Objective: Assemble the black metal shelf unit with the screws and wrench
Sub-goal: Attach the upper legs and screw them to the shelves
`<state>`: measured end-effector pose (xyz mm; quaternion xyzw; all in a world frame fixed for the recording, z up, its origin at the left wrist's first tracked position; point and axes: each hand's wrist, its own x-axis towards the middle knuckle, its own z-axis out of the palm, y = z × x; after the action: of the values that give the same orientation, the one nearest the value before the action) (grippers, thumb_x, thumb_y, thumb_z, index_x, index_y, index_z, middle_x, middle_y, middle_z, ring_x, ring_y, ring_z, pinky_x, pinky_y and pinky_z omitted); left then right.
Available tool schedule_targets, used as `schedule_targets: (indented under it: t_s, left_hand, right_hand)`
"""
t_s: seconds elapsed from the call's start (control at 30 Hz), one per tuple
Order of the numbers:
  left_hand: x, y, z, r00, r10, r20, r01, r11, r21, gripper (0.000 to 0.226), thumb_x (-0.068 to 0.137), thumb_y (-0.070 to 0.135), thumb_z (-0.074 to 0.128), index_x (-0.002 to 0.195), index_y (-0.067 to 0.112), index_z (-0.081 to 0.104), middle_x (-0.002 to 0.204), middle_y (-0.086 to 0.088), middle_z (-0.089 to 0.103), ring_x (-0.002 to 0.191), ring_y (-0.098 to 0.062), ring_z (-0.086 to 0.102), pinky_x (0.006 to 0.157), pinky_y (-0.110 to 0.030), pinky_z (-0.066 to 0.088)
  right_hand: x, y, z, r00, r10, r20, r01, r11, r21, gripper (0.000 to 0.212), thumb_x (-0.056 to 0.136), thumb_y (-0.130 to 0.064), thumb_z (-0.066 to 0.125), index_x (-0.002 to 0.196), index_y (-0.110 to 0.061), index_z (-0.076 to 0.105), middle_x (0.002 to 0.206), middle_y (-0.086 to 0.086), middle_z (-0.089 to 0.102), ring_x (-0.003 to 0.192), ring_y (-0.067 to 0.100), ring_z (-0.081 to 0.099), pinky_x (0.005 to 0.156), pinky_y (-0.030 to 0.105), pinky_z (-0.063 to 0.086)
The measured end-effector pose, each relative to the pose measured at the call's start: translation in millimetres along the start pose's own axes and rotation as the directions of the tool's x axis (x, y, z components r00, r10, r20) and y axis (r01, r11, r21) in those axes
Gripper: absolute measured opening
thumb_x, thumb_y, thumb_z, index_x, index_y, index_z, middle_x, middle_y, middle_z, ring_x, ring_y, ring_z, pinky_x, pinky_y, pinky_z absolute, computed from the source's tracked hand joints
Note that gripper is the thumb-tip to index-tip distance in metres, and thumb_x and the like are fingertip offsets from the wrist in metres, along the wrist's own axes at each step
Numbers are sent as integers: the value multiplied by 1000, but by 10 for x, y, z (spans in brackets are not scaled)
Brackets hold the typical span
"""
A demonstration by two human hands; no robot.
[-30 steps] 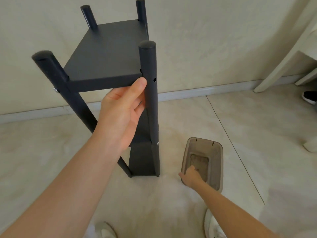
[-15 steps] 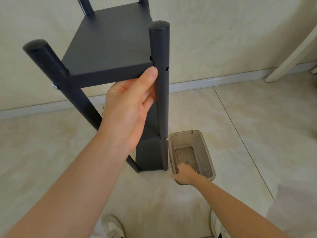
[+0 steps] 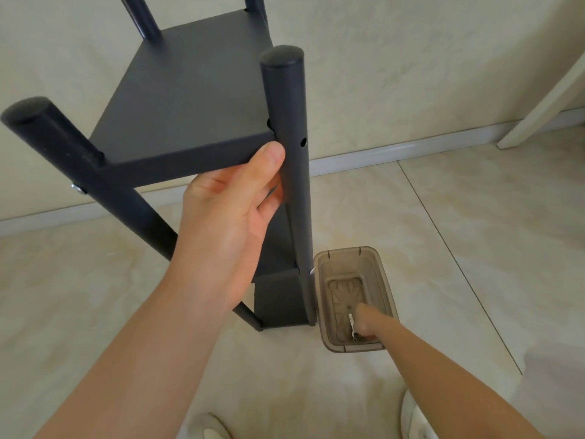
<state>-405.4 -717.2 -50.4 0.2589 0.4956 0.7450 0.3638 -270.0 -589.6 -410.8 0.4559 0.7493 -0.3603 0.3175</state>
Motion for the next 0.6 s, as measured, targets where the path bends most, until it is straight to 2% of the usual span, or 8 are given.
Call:
schedule_targets:
  t_s: [0.07,0.13,0.27,0.37,0.4,0.5,0.6]
  left_hand:
    - [7,-6,0,1000,2,7,-2,1000,2,14,75,22,70,77,29,82,104,3,77,111,-19,71,91,-31,58]
    - [6,-17,8,1000,5,17,-5,1000,-3,14,76,21,70,77,28,81,105,3,77,112,-19,70,94,-33,57]
    - [10,-38,38,1000,-8,11,8,1000,-17,12,74,21,70,76,27,81,106,1,77,111,-19,71,96,-35,56]
    - [21,-58,51,999,7,31,-6,999,-33,13,76,19,70,78,25,81,106,1,76,114,-21,70,98,-37,55]
    - [26,-63,54,999,9,38,-8,999,-38,13,76,18,71,80,25,81,106,1,76,115,-21,69,100,-38,55]
    - [41,-90,57,999,18,50,-16,999,-48,13,76,17,72,84,24,80,108,0,75,116,-22,69,101,-39,54]
    - [42,-83,63,998,13,58,-10,998,-60,12,76,17,73,82,25,80,108,0,75,116,-22,68,101,-40,54]
  right_hand:
    - [62,-16,104,1000,3,9,-3,1000,-18,31,99,-4,43,129,-2,51,121,15,60,104,28,58,72,27,43]
    - [85,-24,168,1000,19,-4,-19,999,-29,41,99,-2,40,141,-3,43,131,15,56,109,27,58,78,27,43]
    - [139,14,239,993,76,-90,-85,991,-101,37,100,-4,37,135,-5,51,118,11,54,109,25,59,82,29,45]
    - [119,-5,237,981,121,-153,-146,975,-165,38,100,-5,38,136,-6,51,133,15,51,116,27,56,95,34,50]
    - [149,-4,255,979,118,-164,-147,973,-177,37,100,-4,40,133,-7,55,132,14,55,116,27,57,97,37,51]
    - [184,3,268,985,108,-135,-129,979,-156,33,99,-4,40,125,-7,60,126,11,61,113,28,60,98,41,51]
    - [203,47,244,989,85,-123,-101,987,-129,30,99,-3,41,122,-7,59,124,11,61,111,27,61,95,37,52]
